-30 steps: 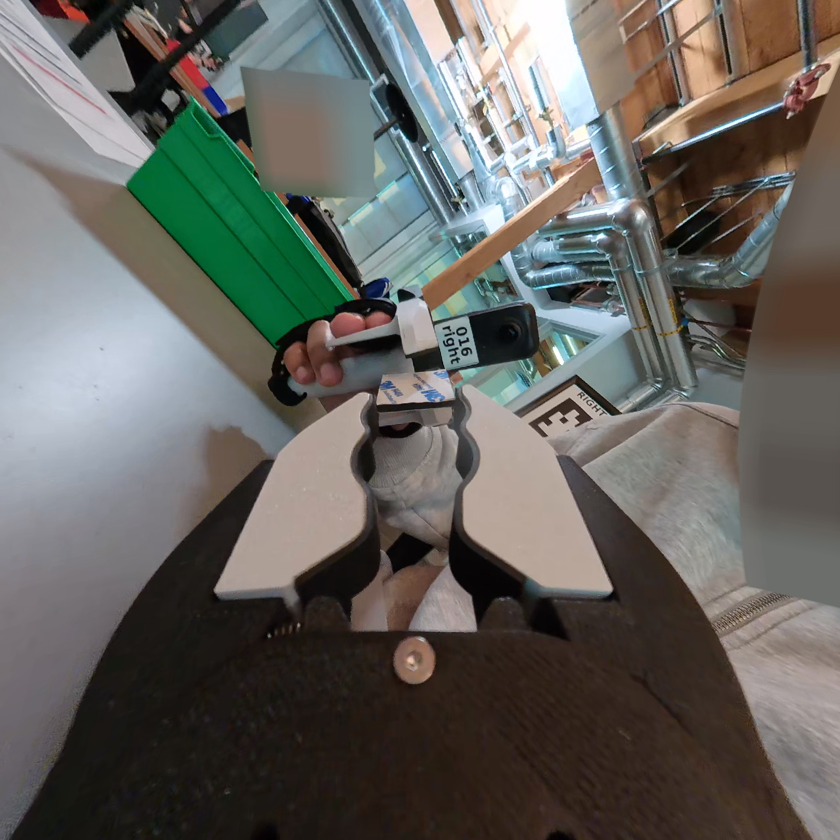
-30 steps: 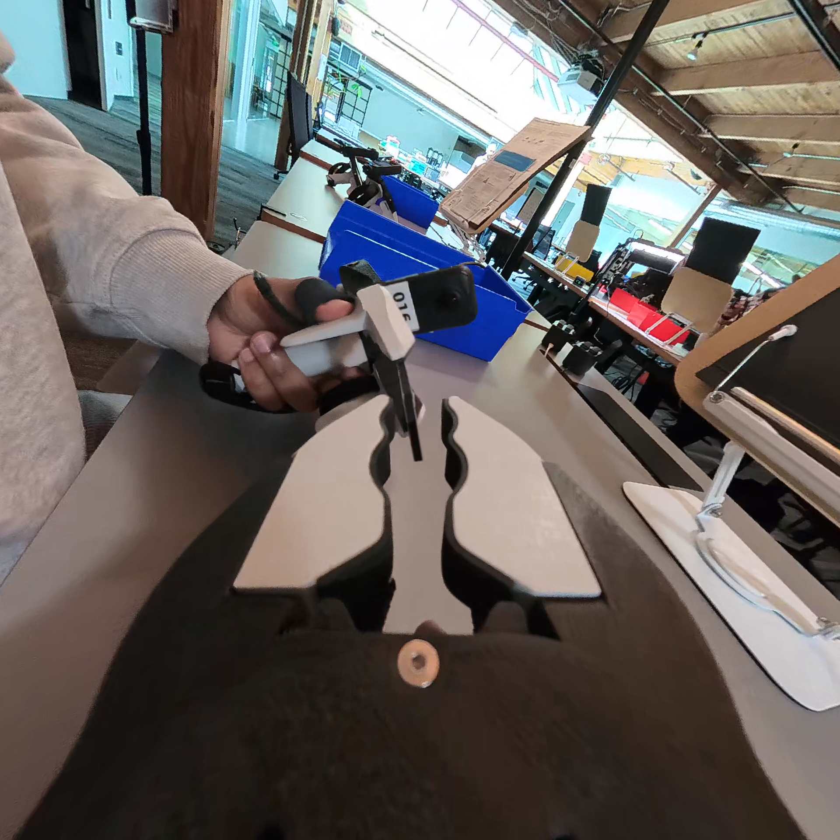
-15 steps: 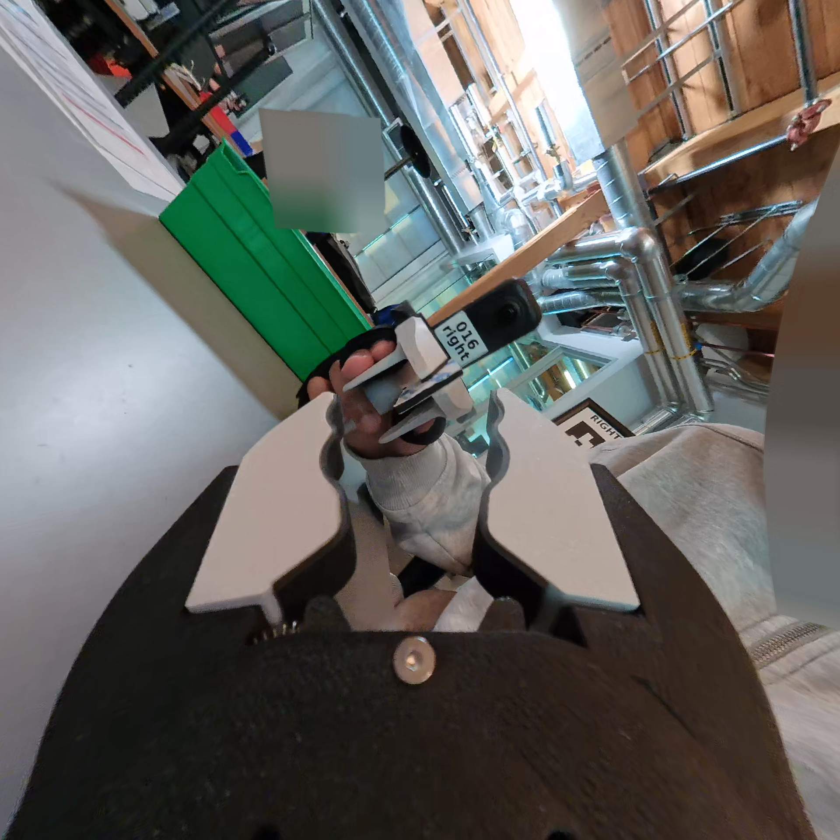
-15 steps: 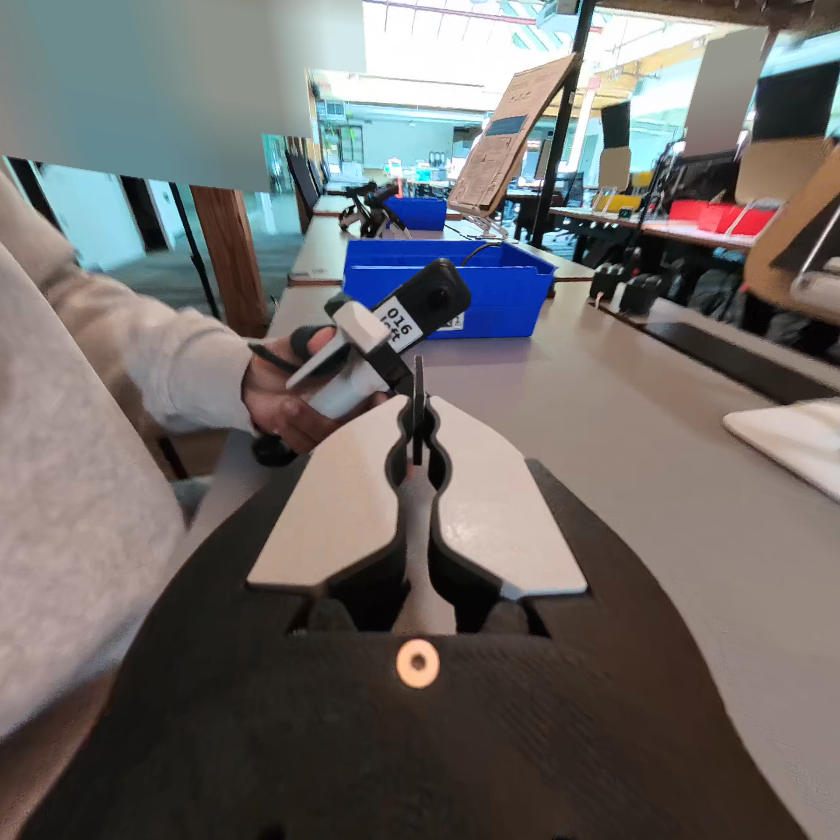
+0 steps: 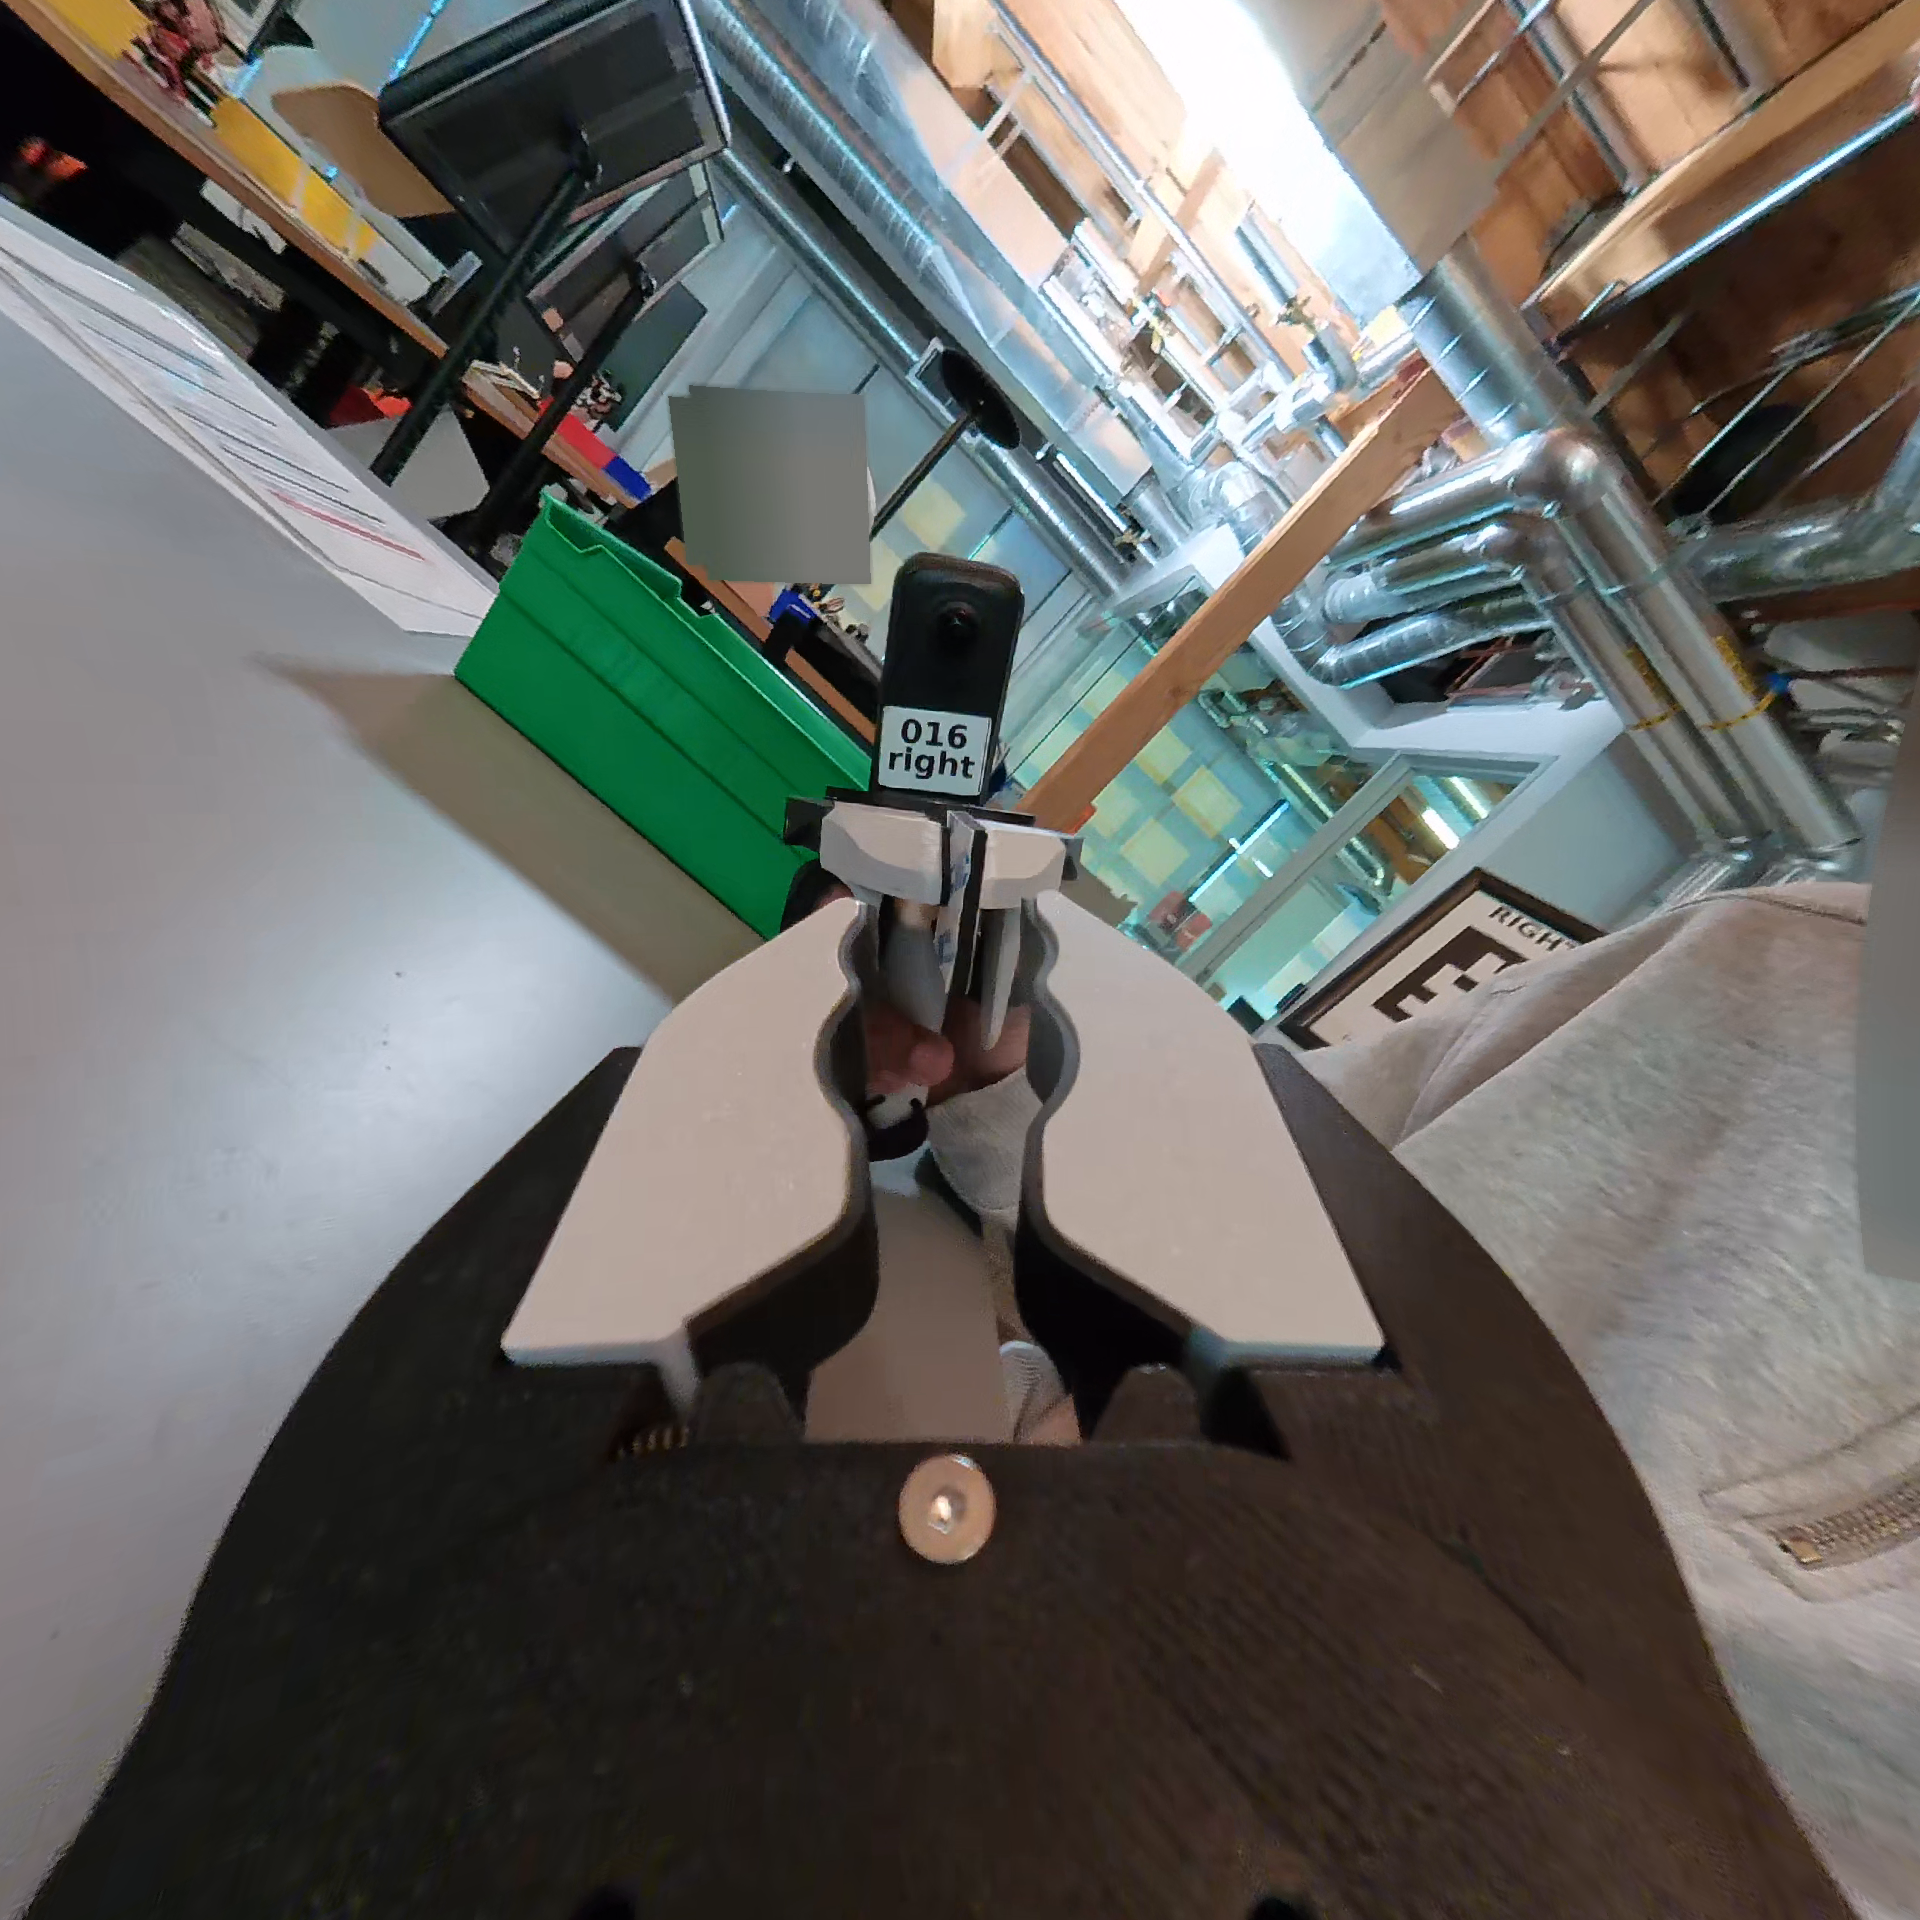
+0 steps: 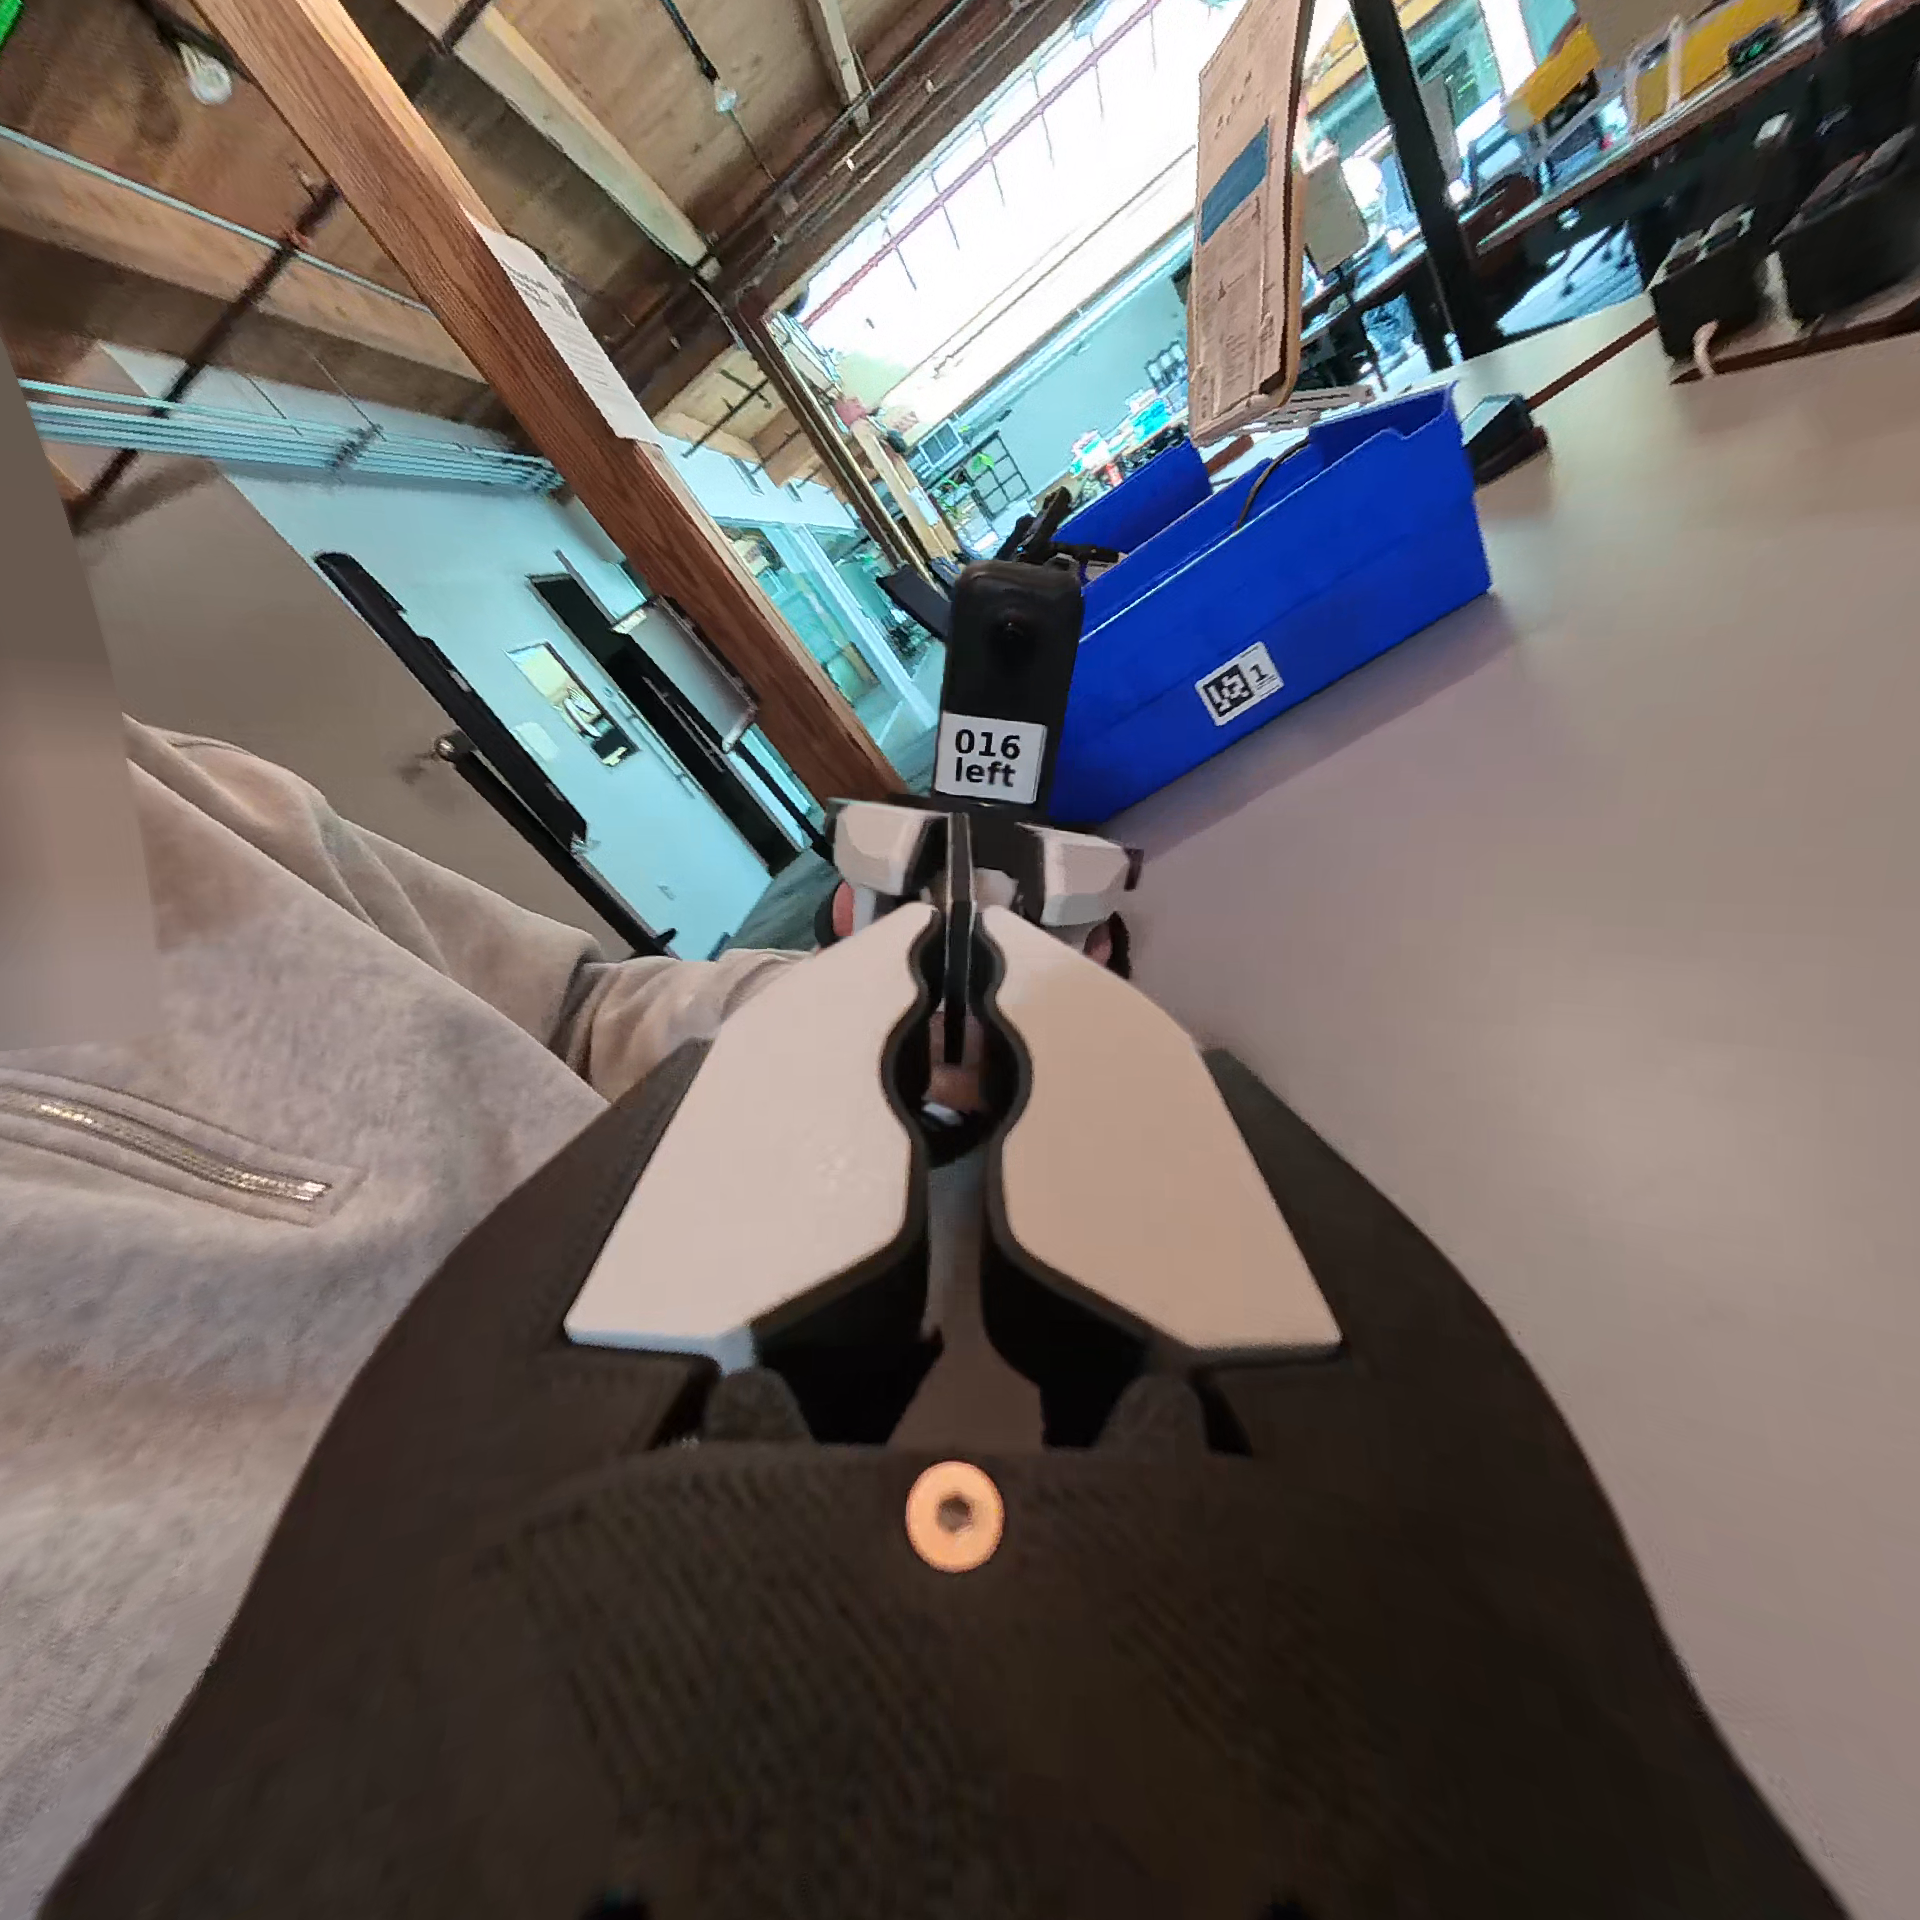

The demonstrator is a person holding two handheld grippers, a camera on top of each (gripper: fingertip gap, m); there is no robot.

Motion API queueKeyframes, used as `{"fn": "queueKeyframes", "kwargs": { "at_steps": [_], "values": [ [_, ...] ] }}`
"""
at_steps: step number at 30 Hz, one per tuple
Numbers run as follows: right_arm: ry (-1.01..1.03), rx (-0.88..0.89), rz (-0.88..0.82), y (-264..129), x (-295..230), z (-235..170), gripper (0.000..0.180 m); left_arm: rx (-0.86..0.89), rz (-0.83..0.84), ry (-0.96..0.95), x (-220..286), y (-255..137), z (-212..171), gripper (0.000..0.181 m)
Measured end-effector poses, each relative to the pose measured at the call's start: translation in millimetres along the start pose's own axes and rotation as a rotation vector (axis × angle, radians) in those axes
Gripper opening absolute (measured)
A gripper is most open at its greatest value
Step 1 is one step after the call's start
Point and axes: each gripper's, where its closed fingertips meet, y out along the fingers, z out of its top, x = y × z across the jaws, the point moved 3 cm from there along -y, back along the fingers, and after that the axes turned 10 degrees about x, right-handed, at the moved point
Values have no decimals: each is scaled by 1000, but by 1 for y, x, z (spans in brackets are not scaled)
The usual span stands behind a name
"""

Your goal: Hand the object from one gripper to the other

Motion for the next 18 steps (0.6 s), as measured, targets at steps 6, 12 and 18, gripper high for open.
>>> {"fn": "queueKeyframes", "kwargs": {
  "at_steps": [6, 12, 18],
  "values": [
    [40, -39, 4, 4, 1, -8, 4, -62, 26, 70, 0, 2, -8, 15],
    [-28, -37, -25, 5, 7, -10, 17, -95, 42, 61, -2, 2, -11, 3],
    [-134, 49, -86, 2, 14, 2, 45, -52, 37, -5, -4, -1, -6, 3]
  ]
}}
